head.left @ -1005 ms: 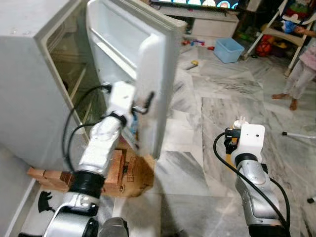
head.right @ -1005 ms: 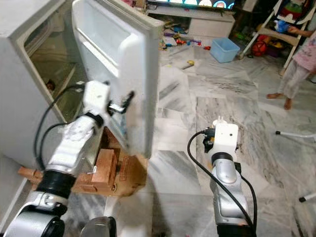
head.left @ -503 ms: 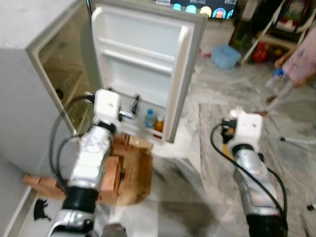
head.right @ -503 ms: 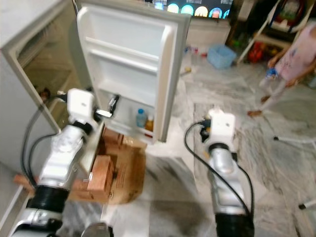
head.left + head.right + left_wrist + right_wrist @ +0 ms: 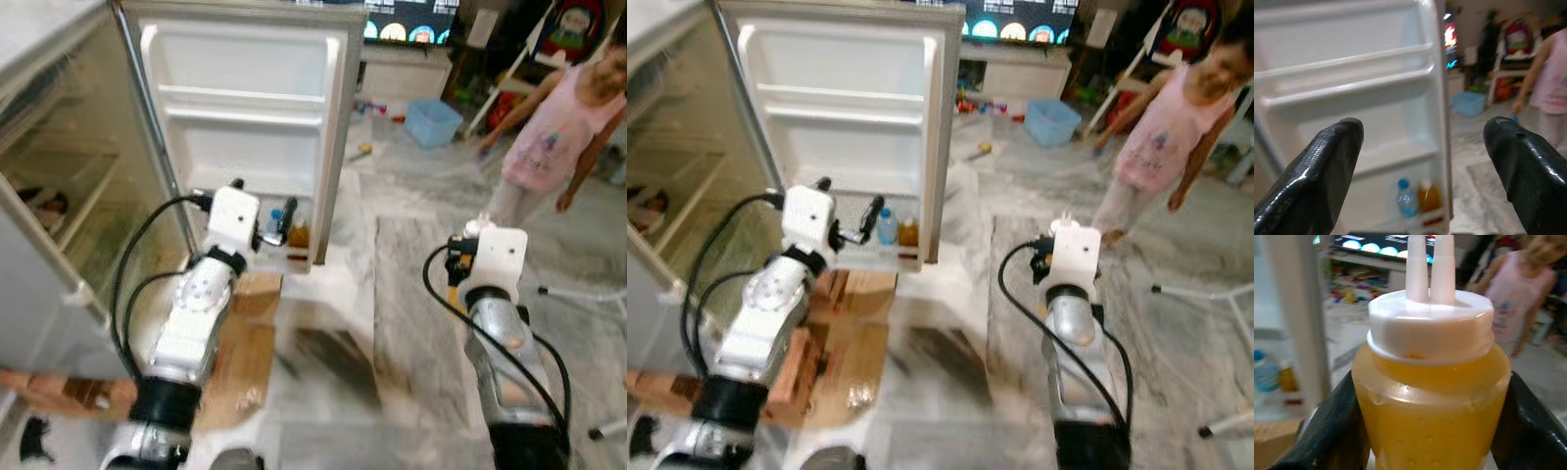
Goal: Restocking fridge
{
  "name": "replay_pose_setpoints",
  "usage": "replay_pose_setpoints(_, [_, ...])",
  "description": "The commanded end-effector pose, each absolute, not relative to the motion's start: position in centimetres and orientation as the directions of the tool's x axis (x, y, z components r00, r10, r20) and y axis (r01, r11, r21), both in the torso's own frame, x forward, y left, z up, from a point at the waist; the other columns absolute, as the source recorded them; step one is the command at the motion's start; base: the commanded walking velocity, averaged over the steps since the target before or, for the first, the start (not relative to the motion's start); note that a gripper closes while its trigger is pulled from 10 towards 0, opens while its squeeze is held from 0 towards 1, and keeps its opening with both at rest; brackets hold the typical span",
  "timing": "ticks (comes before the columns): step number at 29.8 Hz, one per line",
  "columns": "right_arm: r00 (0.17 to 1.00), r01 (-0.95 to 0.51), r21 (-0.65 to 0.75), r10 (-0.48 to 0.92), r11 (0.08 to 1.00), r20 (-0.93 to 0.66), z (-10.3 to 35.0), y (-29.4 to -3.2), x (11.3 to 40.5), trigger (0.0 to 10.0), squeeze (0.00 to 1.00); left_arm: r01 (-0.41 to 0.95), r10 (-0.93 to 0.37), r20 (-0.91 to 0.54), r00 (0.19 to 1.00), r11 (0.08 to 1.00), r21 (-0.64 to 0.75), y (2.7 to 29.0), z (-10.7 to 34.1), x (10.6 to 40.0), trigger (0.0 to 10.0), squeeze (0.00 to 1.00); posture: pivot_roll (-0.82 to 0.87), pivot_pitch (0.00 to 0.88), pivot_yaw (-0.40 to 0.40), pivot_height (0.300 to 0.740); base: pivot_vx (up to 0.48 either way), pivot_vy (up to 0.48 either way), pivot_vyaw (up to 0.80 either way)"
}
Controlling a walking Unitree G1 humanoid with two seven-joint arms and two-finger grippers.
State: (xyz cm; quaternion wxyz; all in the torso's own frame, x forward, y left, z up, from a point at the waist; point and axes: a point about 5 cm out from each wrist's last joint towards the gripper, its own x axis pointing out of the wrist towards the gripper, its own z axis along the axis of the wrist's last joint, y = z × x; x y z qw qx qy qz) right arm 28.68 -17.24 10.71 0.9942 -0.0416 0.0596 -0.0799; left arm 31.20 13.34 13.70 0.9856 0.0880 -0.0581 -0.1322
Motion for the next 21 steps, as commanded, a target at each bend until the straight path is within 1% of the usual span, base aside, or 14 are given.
replay_pose_setpoints(1, [0.977,0.185,-0.104,-0.195,0.977,-0.091,11.05,-18.40,28.58,10.0,0.00,0.281,-0.304,0.096,0.948,0.939,0.197,12.03,13.92,31.20,10.0,0.00,0.08,0.000,-0.068,0.740,0.446,0.000,0.00])
replay_pose_setpoints(4, [0.978,0.181,-0.105,-0.191,0.978,-0.088,11.09,-18.27,28.61,10.0,0.00,0.275,-0.300,0.094,0.949,0.937,0.217,12.01,13.91,31.18,10.0,0.00,0.08,0.000,-0.067,0.740,0.451,0.000,0.00])
replay_pose_setpoints(15, [0.983,0.165,-0.098,-0.172,0.981,-0.060,11.67,-17.85,29.29,10.0,0.00,0.263,-0.289,0.092,0.953,0.939,0.222,11.82,13.96,31.47,10.0,0.00,0.07,0.000,-0.069,0.740,0.454,0.000,0.00])
replay_pose_setpoints(21, [0.986,0.153,-0.100,-0.159,0.983,-0.049,11.79,-17.69,29.39,10.0,0.00,0.256,-0.279,0.081,0.957,0.941,0.220,11.71,13.37,31.03,10.0,0.00,0.06,0.000,-0.056,0.740,0.459,0.000,0.00])
